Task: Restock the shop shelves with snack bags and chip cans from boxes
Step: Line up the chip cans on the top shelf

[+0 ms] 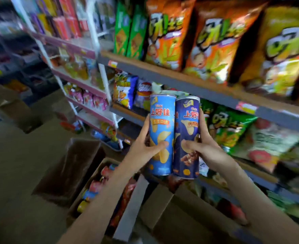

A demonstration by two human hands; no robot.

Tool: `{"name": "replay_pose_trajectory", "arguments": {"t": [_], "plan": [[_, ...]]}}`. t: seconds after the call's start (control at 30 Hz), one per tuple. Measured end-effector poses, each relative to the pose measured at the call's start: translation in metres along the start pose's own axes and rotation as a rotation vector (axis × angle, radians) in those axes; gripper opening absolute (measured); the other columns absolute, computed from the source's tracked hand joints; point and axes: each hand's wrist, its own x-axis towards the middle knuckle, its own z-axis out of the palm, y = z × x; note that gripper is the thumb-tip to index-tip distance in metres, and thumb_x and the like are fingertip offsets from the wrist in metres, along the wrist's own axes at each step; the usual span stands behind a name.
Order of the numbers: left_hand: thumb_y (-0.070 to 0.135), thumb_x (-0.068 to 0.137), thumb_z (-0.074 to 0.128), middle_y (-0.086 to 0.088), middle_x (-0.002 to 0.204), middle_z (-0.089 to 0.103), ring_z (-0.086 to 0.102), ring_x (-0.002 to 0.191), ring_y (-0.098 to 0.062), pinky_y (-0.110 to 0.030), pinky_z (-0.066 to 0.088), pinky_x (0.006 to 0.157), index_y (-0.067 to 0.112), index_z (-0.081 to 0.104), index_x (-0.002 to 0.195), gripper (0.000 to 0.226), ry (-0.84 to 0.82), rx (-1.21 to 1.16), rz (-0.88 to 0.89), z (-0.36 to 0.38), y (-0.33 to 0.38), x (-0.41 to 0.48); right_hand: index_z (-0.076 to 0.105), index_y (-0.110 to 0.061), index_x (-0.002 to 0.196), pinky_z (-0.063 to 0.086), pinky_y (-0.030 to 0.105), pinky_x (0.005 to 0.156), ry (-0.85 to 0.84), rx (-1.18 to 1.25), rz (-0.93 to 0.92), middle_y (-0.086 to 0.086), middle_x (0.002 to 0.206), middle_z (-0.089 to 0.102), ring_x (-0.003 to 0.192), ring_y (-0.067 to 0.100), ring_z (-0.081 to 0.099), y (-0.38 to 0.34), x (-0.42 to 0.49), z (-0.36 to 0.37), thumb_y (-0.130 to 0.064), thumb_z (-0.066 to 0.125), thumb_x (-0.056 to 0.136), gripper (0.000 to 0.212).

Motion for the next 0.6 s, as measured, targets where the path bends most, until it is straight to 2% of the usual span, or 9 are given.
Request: {"name": "replay_pose_trajectory", "arguments": {"t": [0.07,0.17,0.2,0.3,0.33,0.43,0.5,0.6], "plan": [[0.044,0.062,0.081,0.014,0.127,0.064,0.062,0.115,-0.012,-0.047,0.05,0.098,0.056,0.02,0.147,0.105,-0.047,0.021,0.064,0.046,0.036,-0.005,0.003,-0.049,0.146,0.054,0.025,0.077,0.056,-0.063,-0.086,-0.011,0.125,0.064,0.103,0.01,0.065,-0.034,-0.033,-0.033,0.014,0.058,0.085,0.104],[0.045,0.062,0.08,0.015,0.121,0.067,0.065,0.111,-0.012,-0.048,0.051,0.097,0.053,0.02,0.148,0.105,-0.119,0.029,0.163,0.105,0.087,-0.005,0.011,-0.056,0.139,0.054,0.037,0.09,0.173,-0.156,-0.226,-0.009,0.129,0.061,0.106,0.016,0.065,-0.082,-0.074,-0.076,0.016,0.062,0.081,0.105],[0.047,0.062,0.079,0.017,0.12,0.067,0.065,0.11,-0.011,-0.048,0.052,0.096,0.053,0.019,0.148,0.105,-0.148,0.046,0.199,0.122,0.104,-0.004,0.014,-0.058,0.137,0.054,0.037,0.091,0.212,-0.187,-0.269,-0.009,0.13,0.061,0.105,0.015,0.065,-0.1,-0.085,-0.088,0.016,0.063,0.08,0.106],[0.05,0.061,0.078,0.015,0.122,0.066,0.065,0.109,-0.011,-0.048,0.053,0.094,0.063,0.019,0.143,0.101,-0.215,0.069,0.293,0.167,0.151,0.003,0.013,-0.054,0.139,0.051,0.017,0.073,0.348,-0.288,-0.379,-0.001,0.119,0.061,0.084,-0.002,0.064,-0.147,-0.115,-0.119,0.016,0.065,0.08,0.107],[0.048,0.062,0.078,0.015,0.123,0.066,0.065,0.109,-0.011,-0.048,0.053,0.094,0.064,0.021,0.141,0.099,-0.225,0.067,0.33,0.181,0.166,0.006,0.011,-0.05,0.143,0.05,0.015,0.07,0.401,-0.307,-0.411,-0.001,0.114,0.062,0.08,-0.003,0.063,-0.162,-0.125,-0.128,0.017,0.065,0.079,0.107],[0.044,0.065,0.078,0.014,0.118,0.069,0.067,0.105,-0.013,-0.049,0.053,0.093,0.062,0.021,0.143,0.098,-0.259,0.101,0.444,0.222,0.206,0.014,0.011,-0.039,0.149,0.052,0.02,0.077,0.534,-0.33,-0.513,-0.008,0.118,0.064,0.088,0.004,0.065,-0.197,-0.155,-0.161,0.022,0.063,0.077,0.107],[0.043,0.067,0.077,0.017,0.108,0.071,0.068,0.099,-0.01,-0.046,0.055,0.091,0.067,0.019,0.14,0.096,-0.296,0.137,0.481,0.25,0.229,0.017,0.011,-0.038,0.15,0.052,0.019,0.074,0.6,-0.358,-0.546,-0.015,0.115,0.063,0.089,0.002,0.065,-0.217,-0.177,-0.182,0.022,0.062,0.077,0.107],[0.033,0.074,0.08,0.018,0.101,0.072,0.068,0.093,-0.008,-0.042,0.058,0.084,0.063,0.019,0.142,0.096,-0.379,0.131,0.552,0.295,0.26,0.016,0.006,-0.038,0.15,0.051,0.015,0.074,0.672,-0.416,-0.595,-0.015,0.123,0.058,0.092,-0.002,0.064,-0.244,-0.21,-0.211,0.02,0.063,0.077,0.11]]}}
